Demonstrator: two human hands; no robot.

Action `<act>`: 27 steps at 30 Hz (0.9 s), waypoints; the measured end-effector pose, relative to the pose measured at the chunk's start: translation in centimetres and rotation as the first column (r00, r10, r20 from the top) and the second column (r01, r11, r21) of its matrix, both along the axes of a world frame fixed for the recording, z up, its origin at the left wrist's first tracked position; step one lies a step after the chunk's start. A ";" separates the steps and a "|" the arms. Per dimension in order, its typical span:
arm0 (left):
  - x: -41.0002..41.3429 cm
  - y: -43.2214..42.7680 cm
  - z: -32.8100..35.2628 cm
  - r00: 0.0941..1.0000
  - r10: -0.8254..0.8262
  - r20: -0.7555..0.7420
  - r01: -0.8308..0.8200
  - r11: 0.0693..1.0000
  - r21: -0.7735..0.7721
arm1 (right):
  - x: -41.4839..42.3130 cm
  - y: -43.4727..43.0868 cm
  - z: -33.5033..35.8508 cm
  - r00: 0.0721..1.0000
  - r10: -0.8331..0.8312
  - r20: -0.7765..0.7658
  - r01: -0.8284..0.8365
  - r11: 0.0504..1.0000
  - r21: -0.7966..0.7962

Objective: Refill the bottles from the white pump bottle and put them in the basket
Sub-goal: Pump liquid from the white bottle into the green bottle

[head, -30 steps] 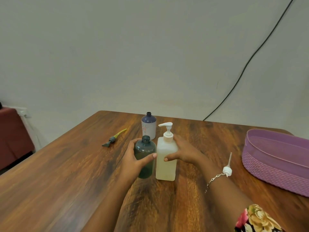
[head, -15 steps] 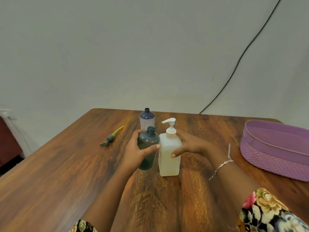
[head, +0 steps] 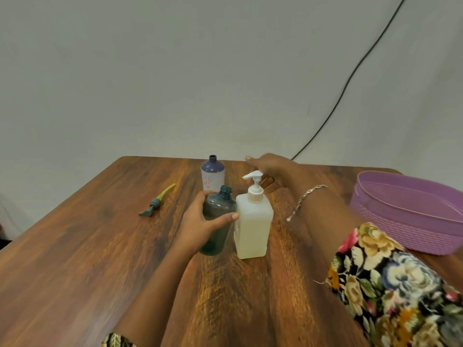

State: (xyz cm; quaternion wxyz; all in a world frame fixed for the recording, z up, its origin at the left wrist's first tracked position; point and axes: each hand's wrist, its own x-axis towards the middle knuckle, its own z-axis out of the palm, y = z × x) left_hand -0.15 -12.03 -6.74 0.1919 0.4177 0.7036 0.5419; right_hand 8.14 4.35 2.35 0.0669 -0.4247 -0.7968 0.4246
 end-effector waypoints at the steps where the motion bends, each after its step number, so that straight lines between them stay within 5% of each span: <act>1: 0.1 0.0 0.0 1.000 0.004 -0.008 -0.004 1.000 -0.002 | -0.2 -0.2 0.0 0.999 -0.009 0.038 0.008 1.000 0.006; 5: 0.1 0.0 0.0 0.999 -0.009 -0.042 0.008 1.000 -0.025 | -0.5 -0.7 0.6 0.998 -0.020 0.055 0.023 0.998 -0.057; 14: 0.0 0.5 -0.1 0.998 -0.043 -0.055 0.042 0.999 -0.023 | -1.9 -2.8 1.9 0.949 0.067 0.309 -0.121 0.980 0.159; 27: -0.3 1.1 0.5 0.995 -0.048 -0.085 0.047 0.999 -0.016 | -2.2 -1.7 1.5 0.963 -0.026 0.267 -0.002 0.994 0.106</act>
